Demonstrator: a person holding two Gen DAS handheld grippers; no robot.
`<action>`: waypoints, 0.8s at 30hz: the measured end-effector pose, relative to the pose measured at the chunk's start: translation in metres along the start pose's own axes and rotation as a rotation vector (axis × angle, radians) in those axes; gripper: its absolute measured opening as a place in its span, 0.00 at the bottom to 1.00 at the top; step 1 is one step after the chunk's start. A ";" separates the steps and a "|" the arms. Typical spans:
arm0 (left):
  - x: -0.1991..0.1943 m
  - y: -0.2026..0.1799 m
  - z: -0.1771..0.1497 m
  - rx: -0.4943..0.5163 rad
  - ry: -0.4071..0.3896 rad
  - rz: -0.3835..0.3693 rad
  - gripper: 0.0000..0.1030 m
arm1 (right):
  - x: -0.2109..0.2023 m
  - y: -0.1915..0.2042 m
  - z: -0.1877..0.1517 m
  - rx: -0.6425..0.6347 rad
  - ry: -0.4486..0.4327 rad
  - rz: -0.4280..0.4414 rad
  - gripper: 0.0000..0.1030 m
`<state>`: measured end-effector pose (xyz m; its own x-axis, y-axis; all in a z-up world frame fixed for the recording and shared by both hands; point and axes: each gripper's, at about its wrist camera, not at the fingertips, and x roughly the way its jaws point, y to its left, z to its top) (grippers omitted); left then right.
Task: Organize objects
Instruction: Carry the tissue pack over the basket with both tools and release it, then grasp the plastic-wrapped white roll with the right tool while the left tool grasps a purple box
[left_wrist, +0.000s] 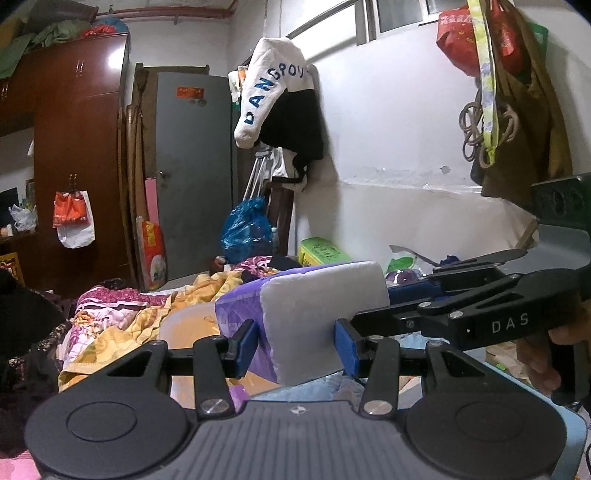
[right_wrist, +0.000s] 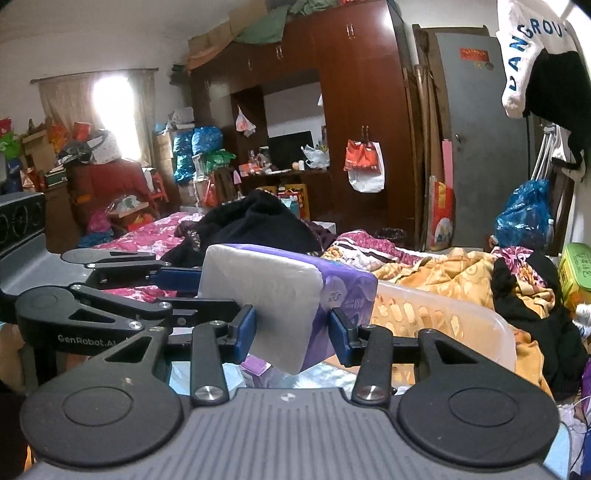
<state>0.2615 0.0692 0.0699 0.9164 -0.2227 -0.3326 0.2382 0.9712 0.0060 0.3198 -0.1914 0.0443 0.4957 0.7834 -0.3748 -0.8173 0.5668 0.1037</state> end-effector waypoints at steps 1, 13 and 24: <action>0.002 -0.001 0.002 0.000 0.001 0.003 0.49 | 0.001 0.000 0.004 -0.003 0.002 -0.001 0.46; -0.015 -0.014 -0.012 0.042 -0.108 0.101 0.80 | -0.028 0.011 -0.004 -0.035 -0.079 -0.130 0.97; -0.100 -0.050 -0.106 -0.024 -0.072 0.149 0.90 | -0.120 0.007 -0.097 0.113 -0.100 -0.144 1.00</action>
<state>0.1238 0.0519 0.0026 0.9621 -0.0803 -0.2608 0.0905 0.9955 0.0273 0.2260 -0.3057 0.0010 0.6367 0.7103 -0.3001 -0.7003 0.6955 0.1605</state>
